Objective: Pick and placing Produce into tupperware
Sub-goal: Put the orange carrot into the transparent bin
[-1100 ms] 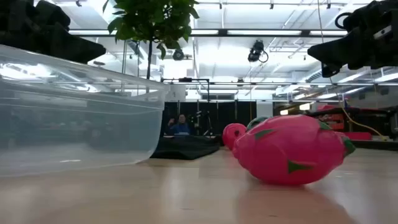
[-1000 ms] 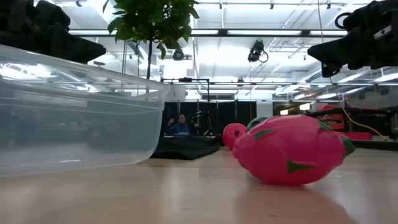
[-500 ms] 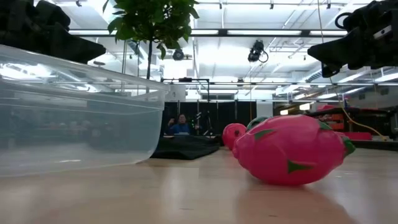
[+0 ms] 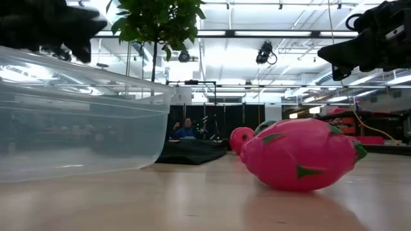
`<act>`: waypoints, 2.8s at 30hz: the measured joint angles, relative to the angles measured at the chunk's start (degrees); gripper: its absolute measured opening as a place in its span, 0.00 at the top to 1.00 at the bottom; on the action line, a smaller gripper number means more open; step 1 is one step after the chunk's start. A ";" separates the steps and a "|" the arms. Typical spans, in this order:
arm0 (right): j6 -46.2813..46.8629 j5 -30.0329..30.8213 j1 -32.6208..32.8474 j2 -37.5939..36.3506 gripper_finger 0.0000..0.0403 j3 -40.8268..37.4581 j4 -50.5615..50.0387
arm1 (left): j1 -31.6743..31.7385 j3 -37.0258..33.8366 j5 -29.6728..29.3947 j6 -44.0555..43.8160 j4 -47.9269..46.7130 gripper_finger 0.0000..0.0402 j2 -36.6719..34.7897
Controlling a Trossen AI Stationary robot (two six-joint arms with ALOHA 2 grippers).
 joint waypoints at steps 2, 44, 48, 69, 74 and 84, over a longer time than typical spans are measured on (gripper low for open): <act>0.00 0.00 0.00 -0.01 0.89 0.00 -0.06 | -0.69 1.45 0.01 0.06 0.21 0.57 0.41; -0.02 0.00 0.00 -0.02 0.90 0.00 -1.73 | -33.99 56.83 2.27 -68.77 -88.37 0.50 47.85; -0.02 0.00 0.00 0.00 0.90 0.00 -1.75 | -36.06 57.25 2.28 -76.51 -88.91 0.50 52.92; -0.01 0.00 0.00 0.00 0.90 0.02 -2.64 | -38.61 57.23 5.60 -79.05 -81.01 0.50 71.66; 0.53 0.00 0.01 0.00 0.90 0.02 -3.66 | -39.39 57.16 3.76 -79.94 -81.55 0.41 72.08; 0.55 0.00 0.00 0.00 0.90 0.02 -4.49 | -39.41 57.09 3.20 -81.45 -80.01 0.31 74.49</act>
